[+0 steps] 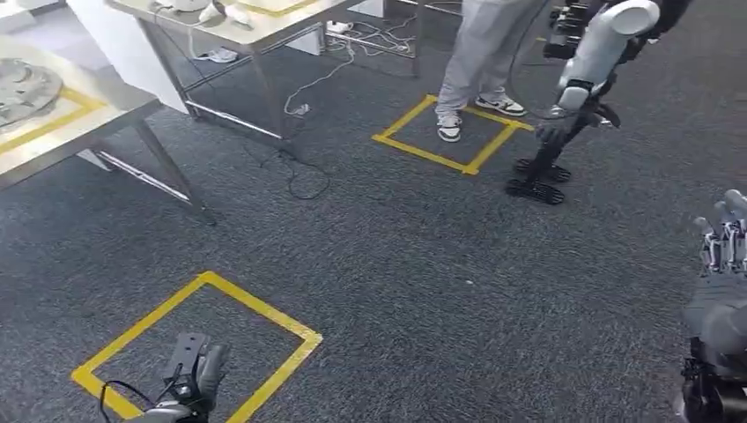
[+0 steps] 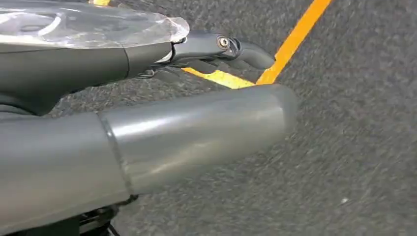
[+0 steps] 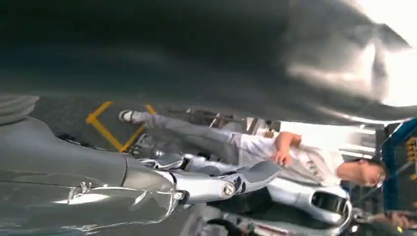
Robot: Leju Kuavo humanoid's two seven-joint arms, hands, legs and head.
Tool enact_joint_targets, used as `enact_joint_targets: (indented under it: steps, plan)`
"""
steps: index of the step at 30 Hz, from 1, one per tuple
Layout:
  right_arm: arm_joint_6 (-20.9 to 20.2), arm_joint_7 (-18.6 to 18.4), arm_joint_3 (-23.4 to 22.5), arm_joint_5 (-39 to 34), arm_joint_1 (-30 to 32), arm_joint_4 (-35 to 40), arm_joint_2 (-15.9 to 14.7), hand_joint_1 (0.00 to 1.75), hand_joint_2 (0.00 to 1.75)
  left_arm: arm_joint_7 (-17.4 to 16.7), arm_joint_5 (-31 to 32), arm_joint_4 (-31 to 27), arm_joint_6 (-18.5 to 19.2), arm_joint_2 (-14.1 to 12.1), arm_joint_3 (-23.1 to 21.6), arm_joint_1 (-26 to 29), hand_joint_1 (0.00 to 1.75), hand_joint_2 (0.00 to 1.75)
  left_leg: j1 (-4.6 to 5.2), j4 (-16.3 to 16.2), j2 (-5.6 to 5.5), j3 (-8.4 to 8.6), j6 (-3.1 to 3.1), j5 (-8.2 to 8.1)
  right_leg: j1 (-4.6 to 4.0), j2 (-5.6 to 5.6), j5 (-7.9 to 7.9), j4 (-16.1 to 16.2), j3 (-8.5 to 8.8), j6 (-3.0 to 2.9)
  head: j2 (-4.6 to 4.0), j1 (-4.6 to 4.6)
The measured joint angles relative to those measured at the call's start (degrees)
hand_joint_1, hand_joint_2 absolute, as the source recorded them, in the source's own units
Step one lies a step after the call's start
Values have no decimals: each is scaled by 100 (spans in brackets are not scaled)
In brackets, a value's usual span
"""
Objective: Take the parts from the cabinet and place them on the table.
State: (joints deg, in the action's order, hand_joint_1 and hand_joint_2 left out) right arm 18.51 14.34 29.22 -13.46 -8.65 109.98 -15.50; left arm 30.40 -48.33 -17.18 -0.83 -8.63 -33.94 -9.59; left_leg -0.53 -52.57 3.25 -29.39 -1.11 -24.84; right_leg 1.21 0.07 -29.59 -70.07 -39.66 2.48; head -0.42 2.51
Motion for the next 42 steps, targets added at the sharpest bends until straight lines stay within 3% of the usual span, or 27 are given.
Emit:
enact_joint_targets:
  steps: [2,3,4,8,10,12,13,14,15,17,18,19,20,22,23,25,27,29,30,32,33,34,35,38,39,40,42]
  plan:
    - [-11,0,0,0,-3,17,0,0,0,0,-7,0,9,11,0,-3,0,0,-11,-33,128,45,54,-51,9,-194,497,1108,614,14,0,-4]
    - [-15,2,0,0,-5,35,0,0,0,0,-7,0,9,0,0,-2,0,0,4,-49,173,61,93,-84,-24,-461,434,1486,804,16,0,-9]
    - [-26,2,2,2,-14,55,2,0,0,0,-11,0,9,-9,0,-6,0,0,49,-99,229,43,128,-104,-61,-394,459,1528,850,-71,0,-24]
    - [-35,7,2,2,-9,98,2,0,0,2,-17,-4,11,-19,0,-14,0,0,31,-90,405,60,233,-140,-52,-110,503,1537,819,-220,0,4]
    - [-64,0,7,2,-32,118,2,0,0,18,-26,-4,15,-26,-2,-19,0,0,-13,-593,-118,-142,268,-497,-33,-21,532,1550,798,-273,0,28]
    - [-92,-31,20,11,-33,122,2,0,0,42,-39,-4,17,-26,-2,1,0,0,-11,-1626,-279,-645,283,-955,-43,94,548,1550,768,-314,0,61]
    - [-118,-59,26,31,-32,125,2,0,0,61,-46,-4,17,-26,-2,23,0,0,-11,-2015,-289,-856,281,-1059,-54,172,555,1549,754,-324,0,68]
    - [-129,-79,31,46,-26,131,2,0,0,81,-46,-4,26,-26,-2,38,0,0,-11,-2107,-291,-931,266,-1003,-61,253,562,1549,749,-329,0,72]
    - [-133,-94,33,55,-23,133,2,0,0,98,-46,-4,28,-26,-2,41,0,0,-10,-1888,-297,-846,244,-806,-66,340,569,1548,750,-323,0,76]
    - [-140,-98,35,70,-23,144,2,0,0,107,-44,-4,31,-28,-2,25,0,0,-5,-870,-422,-382,179,-248,-69,486,584,1546,758,-305,0,78]
    - [-144,-98,35,74,-25,157,2,0,0,107,-41,-4,33,-35,-2,22,0,0,-5,-388,-653,-150,139,-57,-65,551,592,1546,754,-292,0,83]
    - [-158,-98,35,90,-29,166,2,0,0,109,-39,-4,35,-55,-2,23,0,0,-26,-142,-871,-66,117,-97,-108,612,597,1520,716,-259,0,76]
    - [-195,-107,33,114,-23,179,2,0,0,120,-24,-4,53,-57,-2,14,0,0,-18,-138,-762,-75,150,-83,-76,685,615,1526,698,-233,0,76]
    - [-247,-116,31,160,-6,195,2,0,0,122,-24,-4,66,-48,-2,5,0,0,21,-145,-659,-65,122,-86,-34,806,650,1562,680,-153,0,81]
    - [-258,-122,28,184,1,210,2,0,0,122,-24,-4,68,-33,-4,-8,0,0,-30,-86,-579,-46,74,-47,-66,860,659,1561,629,-112,0,74]
    - [-273,-149,2,223,11,260,2,0,0,125,-9,-4,68,-17,-4,-27,0,0,-29,-48,-432,-19,21,-31,-93,226,393,1205,472,-98,0,24]
    - [-293,-155,-4,249,36,286,2,0,0,122,-7,-4,68,-15,-4,-10,0,0,-8,-50,-270,-14,-1,-45,-57,49,-124,169,16,-48,0,-13]
    - [-315,-168,-9,286,94,291,2,0,0,109,-4,-4,68,-13,-4,-6,0,0,-6,-55,-123,-13,4,-52,-39,33,-283,-423,-231,-15,0,-15]
    - [-335,-170,-9,299,110,295,2,0,0,101,-4,-4,68,-11,-4,-11,0,0,-6,-56,-49,-4,12,-64,-26,23,-165,-287,-155,-6,0,-15]
    - [-372,-184,-9,334,121,347,2,0,0,98,2,-4,76,9,-4,-22,0,0,-7,-60,93,51,51,-105,-10,-95,347,748,422,-7,0,-15]
    - [-376,-184,-13,339,119,376,2,0,0,96,9,-4,81,15,-4,-25,0,0,-5,-65,160,91,79,-136,-16,-317,542,1313,734,-19,0,-20]
    - [-378,-184,-13,343,115,385,4,0,0,96,9,-4,81,6,-4,-25,0,0,44,-69,201,98,113,-158,-105,-530,427,1492,846,-40,0,-26]
    - [-385,-188,-15,343,122,404,4,0,0,96,9,-4,81,9,-7,-31,0,0,55,-94,248,87,133,-163,-86,-425,463,1505,854,-124,0,-20]
    - [-385,-201,-22,352,160,441,4,0,0,92,15,-4,81,18,-11,-67,0,0,53,-85,458,126,204,-178,-103,-203,486,1513,802,-208,0,-2]
    - [-389,-203,-24,365,170,472,7,0,0,83,42,-4,83,20,-13,-81,0,0,26,-126,353,116,248,-254,-62,-148,510,1548,831,-249,0,7]
    - [-389,-201,-37,383,168,509,7,0,0,77,63,-4,83,26,-20,-95,0,0,6,-367,11,27,265,-433,-63,-93,522,1556,823,-279,0,24]
    - [-365,-210,-90,391,200,549,7,0,0,0,122,-4,81,37,-37,-92,0,0,-1,-1337,-249,-430,277,-901,-64,27,538,1557,796,-315,0,65]
